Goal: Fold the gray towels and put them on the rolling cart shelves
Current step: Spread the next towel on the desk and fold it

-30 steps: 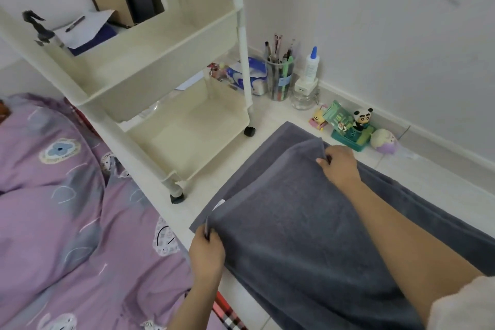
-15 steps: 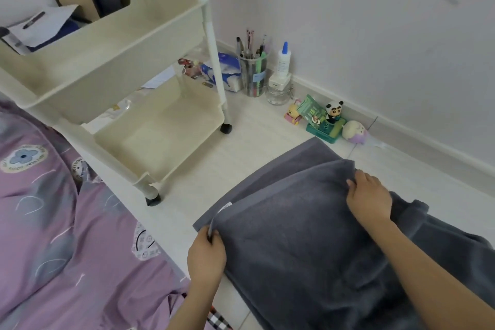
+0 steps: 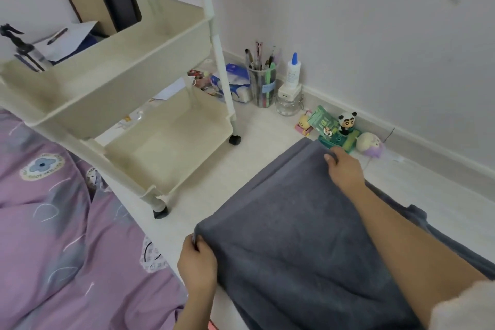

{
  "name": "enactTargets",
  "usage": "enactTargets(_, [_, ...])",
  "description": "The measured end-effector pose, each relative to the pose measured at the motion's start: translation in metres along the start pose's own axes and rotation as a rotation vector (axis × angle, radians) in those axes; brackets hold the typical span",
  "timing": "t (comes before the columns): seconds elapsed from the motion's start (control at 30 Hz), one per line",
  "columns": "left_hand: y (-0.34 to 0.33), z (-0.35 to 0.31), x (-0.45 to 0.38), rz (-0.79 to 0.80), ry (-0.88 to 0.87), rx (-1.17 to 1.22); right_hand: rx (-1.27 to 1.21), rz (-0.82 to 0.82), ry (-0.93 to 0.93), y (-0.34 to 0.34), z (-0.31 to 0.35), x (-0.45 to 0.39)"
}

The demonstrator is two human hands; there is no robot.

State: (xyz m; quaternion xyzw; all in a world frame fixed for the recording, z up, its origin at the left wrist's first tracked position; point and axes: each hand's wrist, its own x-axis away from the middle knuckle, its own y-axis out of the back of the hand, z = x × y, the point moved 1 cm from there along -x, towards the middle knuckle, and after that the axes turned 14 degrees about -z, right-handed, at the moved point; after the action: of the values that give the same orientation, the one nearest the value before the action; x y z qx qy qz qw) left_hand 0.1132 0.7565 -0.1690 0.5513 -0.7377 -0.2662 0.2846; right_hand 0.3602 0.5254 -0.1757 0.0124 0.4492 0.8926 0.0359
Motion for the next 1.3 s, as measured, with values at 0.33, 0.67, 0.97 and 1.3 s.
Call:
enactTargets(0.33, [-0.002,0.003,-0.007,-0.073,0.008,0.096,-0.007,-0.17,-0.194,-0.022,0.015,-0.022])
enactTargets(0.67, [-0.001,0.0,-0.014,0.061,-0.123,-0.199,0.21,-0.062,-0.083,-0.029,0.032,-0.02])
enactTargets(0.97, [-0.017,-0.014,-0.008,0.089,-0.526,-0.389,0.27,-0.038,-0.007,-0.007,0.006,0.018])
enactTargets(1.3, [-0.091,-0.084,-0.004,0.335,-0.823,-0.255,-0.1,0.006,-0.117,0.005,-0.004,0.019])
